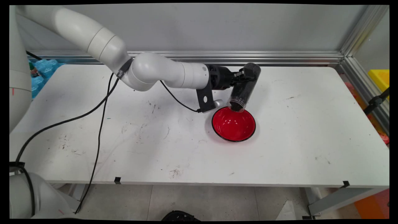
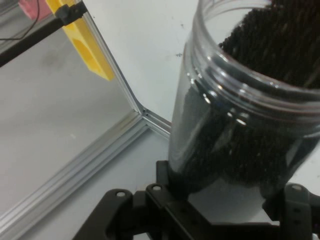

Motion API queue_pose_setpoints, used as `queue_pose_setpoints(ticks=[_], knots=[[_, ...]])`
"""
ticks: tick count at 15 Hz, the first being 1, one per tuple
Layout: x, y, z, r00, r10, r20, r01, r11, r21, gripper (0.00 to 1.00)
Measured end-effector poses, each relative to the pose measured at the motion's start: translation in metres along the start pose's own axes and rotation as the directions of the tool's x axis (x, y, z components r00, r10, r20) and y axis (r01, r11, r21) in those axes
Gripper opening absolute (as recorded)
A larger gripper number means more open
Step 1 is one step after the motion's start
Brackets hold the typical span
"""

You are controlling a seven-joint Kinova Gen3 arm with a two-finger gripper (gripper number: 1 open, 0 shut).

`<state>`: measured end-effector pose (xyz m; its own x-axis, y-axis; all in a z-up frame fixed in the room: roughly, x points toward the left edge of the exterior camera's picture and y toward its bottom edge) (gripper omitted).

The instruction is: Pour the black seasoning powder in the red bowl

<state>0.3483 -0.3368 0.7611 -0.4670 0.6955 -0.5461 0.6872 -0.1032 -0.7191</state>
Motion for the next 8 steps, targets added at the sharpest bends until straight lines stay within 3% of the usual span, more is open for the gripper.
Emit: queue_pose_setpoints(ticks=[8], knots=[[-0.0009, 0.0032, -0.0008, 0.999, 0.034, 0.002, -0.034, 0.999, 0.021, 0.00]])
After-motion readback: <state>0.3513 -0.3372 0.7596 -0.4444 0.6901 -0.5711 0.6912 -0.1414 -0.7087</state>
